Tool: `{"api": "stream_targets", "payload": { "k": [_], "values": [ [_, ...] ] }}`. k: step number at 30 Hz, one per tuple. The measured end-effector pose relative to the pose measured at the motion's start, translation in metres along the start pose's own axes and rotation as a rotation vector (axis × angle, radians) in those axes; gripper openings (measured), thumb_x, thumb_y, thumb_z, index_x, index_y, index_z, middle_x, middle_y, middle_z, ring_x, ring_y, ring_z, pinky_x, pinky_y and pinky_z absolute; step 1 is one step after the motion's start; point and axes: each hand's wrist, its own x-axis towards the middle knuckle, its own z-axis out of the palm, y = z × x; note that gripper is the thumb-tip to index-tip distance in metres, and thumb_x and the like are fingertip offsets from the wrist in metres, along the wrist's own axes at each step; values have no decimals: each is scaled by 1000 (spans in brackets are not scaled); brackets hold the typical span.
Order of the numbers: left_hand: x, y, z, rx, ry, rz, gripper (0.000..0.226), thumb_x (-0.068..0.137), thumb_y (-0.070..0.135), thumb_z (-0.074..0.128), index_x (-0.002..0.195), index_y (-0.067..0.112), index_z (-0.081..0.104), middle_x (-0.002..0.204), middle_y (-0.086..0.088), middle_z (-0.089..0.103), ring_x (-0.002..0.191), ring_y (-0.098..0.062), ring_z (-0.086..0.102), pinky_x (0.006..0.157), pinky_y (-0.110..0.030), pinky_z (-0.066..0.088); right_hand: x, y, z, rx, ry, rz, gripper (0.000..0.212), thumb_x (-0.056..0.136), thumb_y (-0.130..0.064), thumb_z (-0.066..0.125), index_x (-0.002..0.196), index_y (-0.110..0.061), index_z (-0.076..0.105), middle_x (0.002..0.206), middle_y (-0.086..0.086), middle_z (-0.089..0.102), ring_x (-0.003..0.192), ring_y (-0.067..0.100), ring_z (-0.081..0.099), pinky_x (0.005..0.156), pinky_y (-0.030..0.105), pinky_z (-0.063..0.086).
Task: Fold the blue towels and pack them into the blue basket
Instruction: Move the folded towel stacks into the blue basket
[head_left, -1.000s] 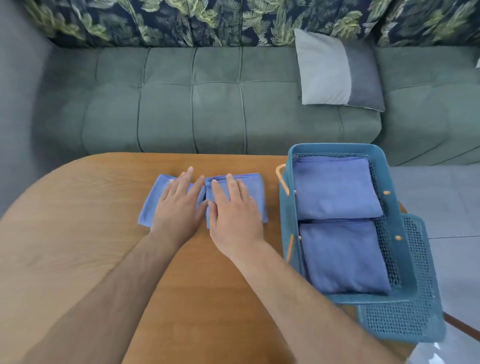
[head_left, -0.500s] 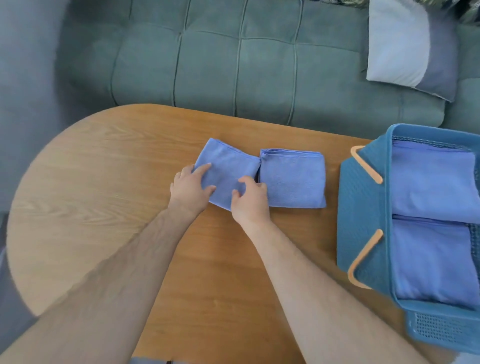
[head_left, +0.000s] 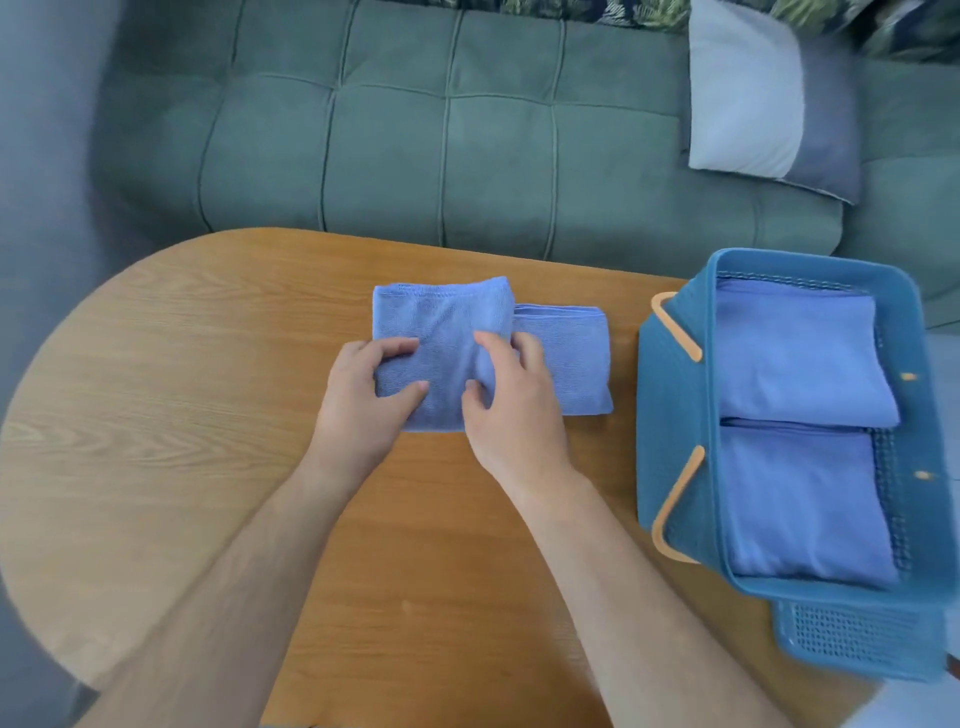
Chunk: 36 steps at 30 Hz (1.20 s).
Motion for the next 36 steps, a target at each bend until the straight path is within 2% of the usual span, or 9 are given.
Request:
{"api": "stream_targets", "payload": {
  "k": [5,9,16,19,21,28,30,33,36],
  "values": [
    [-41,78,37,-65,-63,168,41,84,18,77,121,33,65,120,15,50,118,2,51,89,-10,42,-30,20,-102,-4,187,-12,50,90,-16,64,137,-28,54,136,-6,42,120,15,50,92,31,47],
    [-82,133,99,-66,-239,235,43,85,23,76,126,32,64,122,14,47,118,2,50,94,-21,46,-62,67,-188,-56,236,108,47,87,-31,72,132,-33,57,132,-11,43,116,11,52,91,22,40],
    [-146,169,201,187,-423,313,50,93,29,66,141,24,52,132,3,36,124,-12,45,110,-25,35,-116,154,-249,-198,136,325,66,78,-46,80,136,-37,50,131,-13,40,118,14,52,92,34,46],
    [-160,165,225,451,-334,429,48,82,30,69,129,20,62,117,-7,51,107,-27,59,89,-43,47,-121,182,-248,-175,40,343,73,79,-45,80,143,-36,44,133,-10,39,122,14,49,95,29,40],
    [-163,160,233,632,-259,475,51,70,33,80,118,20,68,107,-9,57,96,-31,61,83,-42,39,-122,195,-242,-193,-11,336,81,79,-48,79,149,-33,41,140,-4,37,129,18,43,106,31,39],
    [-151,146,234,925,-230,788,83,65,44,86,136,11,59,155,-17,40,142,-34,41,114,-50,22,-114,206,-223,-674,85,20,93,60,-54,87,139,-15,59,156,16,41,144,34,39,110,44,44],
    [-143,148,238,1058,-326,812,97,68,54,83,146,11,48,155,-15,40,143,-34,40,117,-47,16,-110,211,-218,-647,2,-15,93,68,-52,84,148,-18,50,160,18,33,148,32,32,116,41,38],
    [-129,150,257,1217,-482,713,97,90,55,60,159,13,6,166,-14,9,152,-33,14,123,-45,4,-94,220,-212,-599,-222,64,91,89,-52,65,160,-27,15,168,14,-2,156,28,0,125,36,16],
    [-118,148,270,1224,-489,658,104,84,57,65,158,15,4,165,-9,12,150,-29,15,124,-43,9,-79,226,-204,-613,-293,105,89,94,-52,59,161,-31,4,167,11,-12,155,28,-9,125,39,13]
  ]
}}
